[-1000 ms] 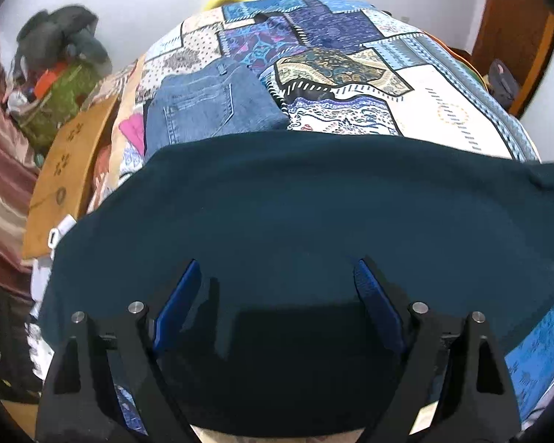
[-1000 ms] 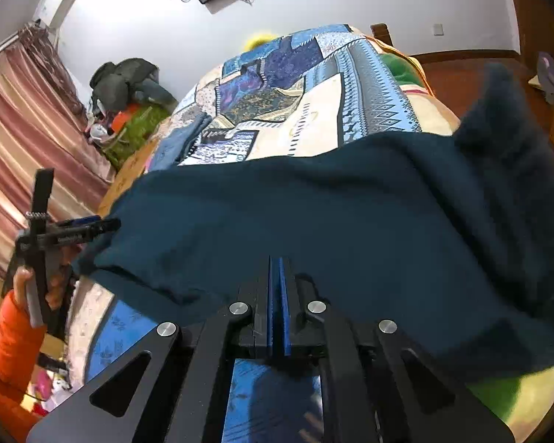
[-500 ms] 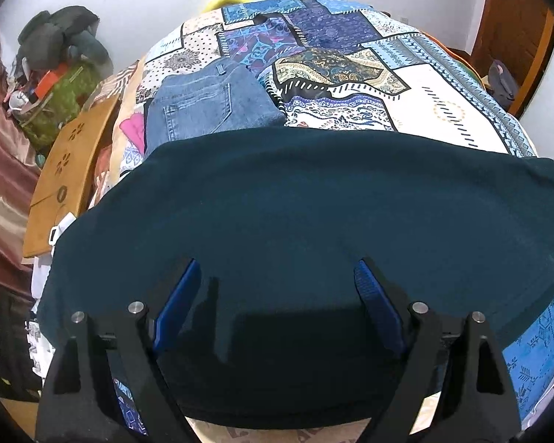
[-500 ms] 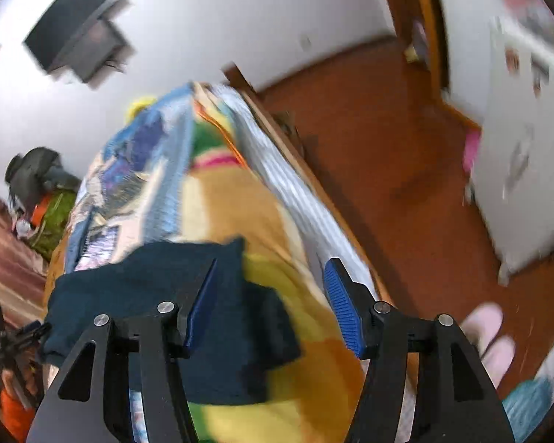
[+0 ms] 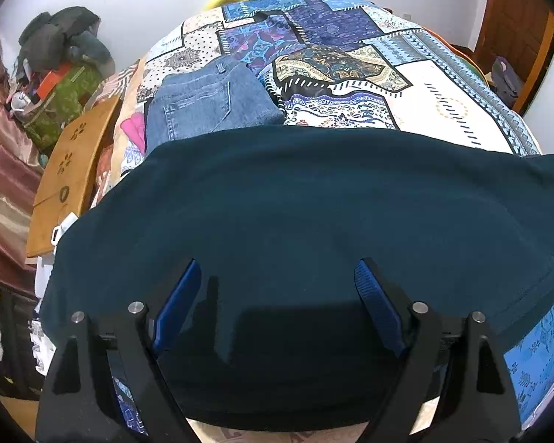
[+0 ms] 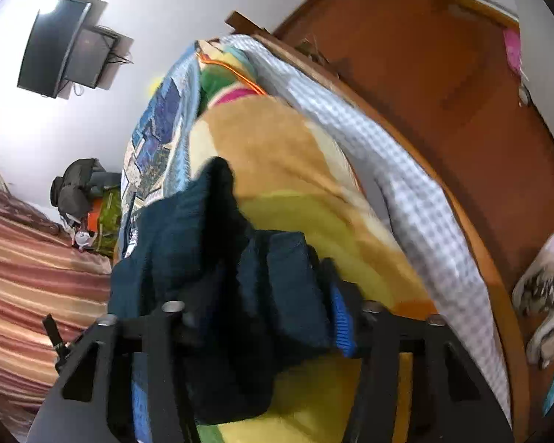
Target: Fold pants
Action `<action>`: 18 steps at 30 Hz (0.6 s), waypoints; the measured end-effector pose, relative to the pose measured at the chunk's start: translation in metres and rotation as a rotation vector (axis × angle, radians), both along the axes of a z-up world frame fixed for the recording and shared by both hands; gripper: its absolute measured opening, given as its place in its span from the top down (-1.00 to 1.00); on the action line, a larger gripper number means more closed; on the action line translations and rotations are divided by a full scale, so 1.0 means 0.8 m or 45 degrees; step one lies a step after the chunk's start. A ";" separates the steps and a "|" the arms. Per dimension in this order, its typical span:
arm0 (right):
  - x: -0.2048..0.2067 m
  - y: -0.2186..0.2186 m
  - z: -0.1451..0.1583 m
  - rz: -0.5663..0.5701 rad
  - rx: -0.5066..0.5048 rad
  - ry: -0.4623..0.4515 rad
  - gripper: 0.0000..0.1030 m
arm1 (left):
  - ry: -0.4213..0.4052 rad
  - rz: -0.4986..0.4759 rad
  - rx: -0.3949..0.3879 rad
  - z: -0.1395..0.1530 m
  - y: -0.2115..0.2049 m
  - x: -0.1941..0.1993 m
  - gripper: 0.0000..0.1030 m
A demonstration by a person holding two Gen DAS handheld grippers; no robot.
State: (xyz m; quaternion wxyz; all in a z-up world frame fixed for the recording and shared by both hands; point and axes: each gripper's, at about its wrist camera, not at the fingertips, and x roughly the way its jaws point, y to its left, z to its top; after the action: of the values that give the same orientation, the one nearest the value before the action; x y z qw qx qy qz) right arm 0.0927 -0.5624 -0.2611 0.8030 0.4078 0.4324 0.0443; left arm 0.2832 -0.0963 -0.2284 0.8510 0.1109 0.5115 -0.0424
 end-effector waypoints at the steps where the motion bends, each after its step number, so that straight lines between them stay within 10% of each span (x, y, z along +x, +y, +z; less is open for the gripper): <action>1: 0.000 0.002 0.010 0.012 -0.043 -0.029 0.34 | 0.000 -0.001 0.002 0.000 0.000 0.001 -0.66; 11: 0.024 0.078 0.172 0.120 -0.715 -0.508 0.40 | -0.006 -0.006 0.010 0.001 -0.002 0.001 -0.66; 18: 0.064 0.067 0.142 0.111 -0.921 -0.331 0.29 | -0.017 -0.008 -0.004 0.001 0.005 -0.002 -0.66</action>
State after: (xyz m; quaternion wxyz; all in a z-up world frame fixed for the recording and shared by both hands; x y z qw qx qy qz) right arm 0.1438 -0.5088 -0.1478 0.9404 0.0702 0.3318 -0.0256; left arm 0.2820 -0.0926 -0.2277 0.8545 0.1114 0.5053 -0.0450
